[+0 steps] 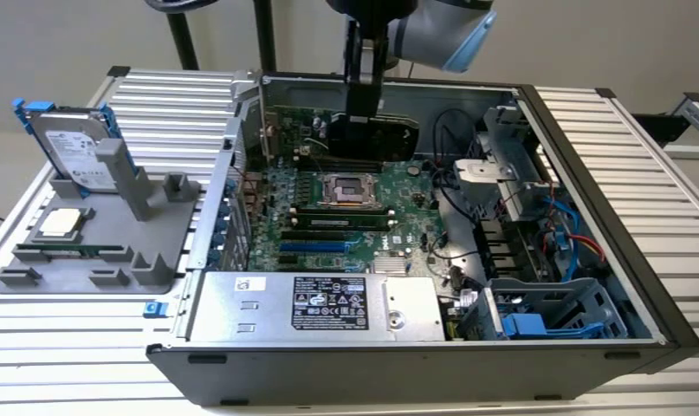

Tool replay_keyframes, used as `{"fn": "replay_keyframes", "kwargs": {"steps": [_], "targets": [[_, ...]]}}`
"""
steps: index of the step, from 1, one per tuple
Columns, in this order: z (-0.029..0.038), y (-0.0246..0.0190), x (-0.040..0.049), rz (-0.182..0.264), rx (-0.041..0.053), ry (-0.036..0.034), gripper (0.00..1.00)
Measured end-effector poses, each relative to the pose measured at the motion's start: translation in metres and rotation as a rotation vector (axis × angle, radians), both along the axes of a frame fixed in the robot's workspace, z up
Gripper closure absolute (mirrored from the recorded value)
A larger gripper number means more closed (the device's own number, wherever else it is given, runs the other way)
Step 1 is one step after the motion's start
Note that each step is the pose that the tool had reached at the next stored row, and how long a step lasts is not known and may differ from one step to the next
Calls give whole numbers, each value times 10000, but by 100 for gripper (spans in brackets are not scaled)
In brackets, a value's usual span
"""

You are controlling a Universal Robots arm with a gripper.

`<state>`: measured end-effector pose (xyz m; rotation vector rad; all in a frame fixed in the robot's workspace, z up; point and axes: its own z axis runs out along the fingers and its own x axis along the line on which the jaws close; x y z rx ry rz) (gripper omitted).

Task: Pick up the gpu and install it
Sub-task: 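Insert the gpu into the slot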

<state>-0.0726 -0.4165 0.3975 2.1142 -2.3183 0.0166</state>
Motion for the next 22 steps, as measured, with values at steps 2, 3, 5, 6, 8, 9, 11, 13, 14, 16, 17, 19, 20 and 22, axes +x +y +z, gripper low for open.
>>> {"fn": "replay_keyframes", "kwargs": {"steps": [2,3,5,6,8,9,11,13,14,16,17,19,20,22], "targets": [[-13,3,0,5,-7,-3,100],[-19,4,0,8,-9,-4,100],[-30,6,0,14,-17,-5,100],[-36,7,0,16,-20,-6,100],[-46,9,0,22,-26,-7,100],[-51,10,0,24,-30,-6,100],[-61,11,0,29,-34,-7,100],[-71,12,0,35,-38,-8,100],[-76,12,0,37,-41,-7,100],[-86,13,0,43,-43,-8,100],[-90,13,0,46,-44,-8,100],[-99,14,0,51,-48,-8,100],[-103,14,0,53,-49,-8,100],[-111,15,0,58,-51,-8,100]]}}
